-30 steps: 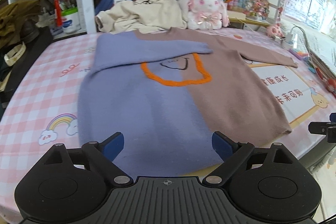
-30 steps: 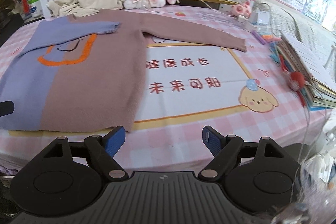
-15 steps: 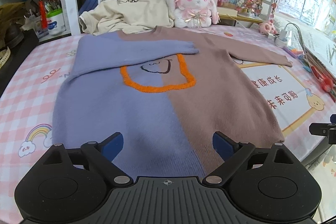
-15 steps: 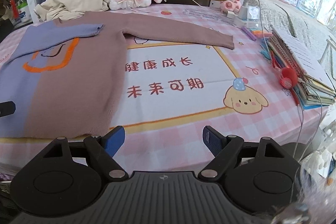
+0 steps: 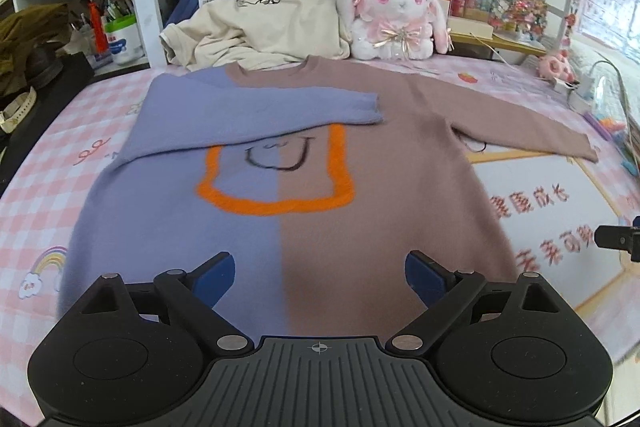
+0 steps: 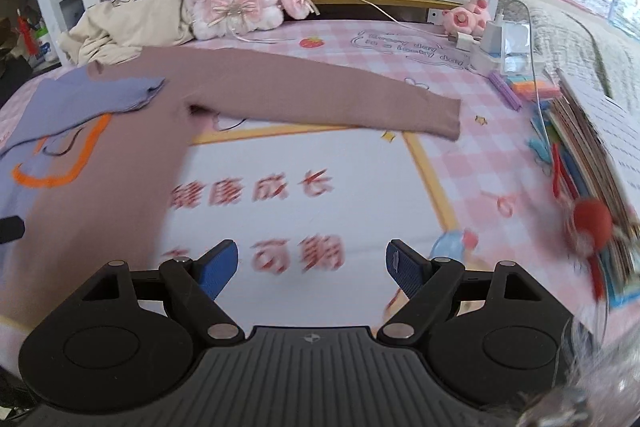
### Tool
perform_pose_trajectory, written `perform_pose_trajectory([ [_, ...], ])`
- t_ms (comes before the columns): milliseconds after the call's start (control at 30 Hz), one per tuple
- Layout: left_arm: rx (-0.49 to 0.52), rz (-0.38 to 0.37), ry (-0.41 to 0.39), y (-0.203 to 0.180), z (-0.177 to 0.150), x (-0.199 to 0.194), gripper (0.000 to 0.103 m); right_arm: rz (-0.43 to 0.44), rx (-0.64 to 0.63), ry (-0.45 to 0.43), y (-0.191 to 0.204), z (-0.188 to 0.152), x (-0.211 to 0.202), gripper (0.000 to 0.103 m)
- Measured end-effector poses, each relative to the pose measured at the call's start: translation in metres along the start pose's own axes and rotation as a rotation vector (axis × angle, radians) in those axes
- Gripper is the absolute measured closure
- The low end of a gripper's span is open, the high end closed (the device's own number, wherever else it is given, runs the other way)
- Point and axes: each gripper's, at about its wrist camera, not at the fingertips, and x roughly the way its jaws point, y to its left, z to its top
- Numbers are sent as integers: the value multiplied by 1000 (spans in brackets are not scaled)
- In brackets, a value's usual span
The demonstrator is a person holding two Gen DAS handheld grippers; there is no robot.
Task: Fold clothes
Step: 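Move the right gripper toward the mauve sleeve cuff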
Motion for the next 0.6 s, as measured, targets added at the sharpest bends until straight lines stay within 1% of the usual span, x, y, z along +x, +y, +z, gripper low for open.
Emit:
perform_pose_trajectory([
  [200,-63,70,46,-32,-5,5,9,51,-15,28,-39,22,27,22],
  [367,-147,123,52,-41,-14,-4,9,80,-27,48,-66,39,48,22],
  [500,-203,136,60,-45,-18,-9,9,91,-34,57,-82,49,61,23],
  [600,-220,158,49,-49,-18,-11,9,90,-27,55,-90,54,67,23],
])
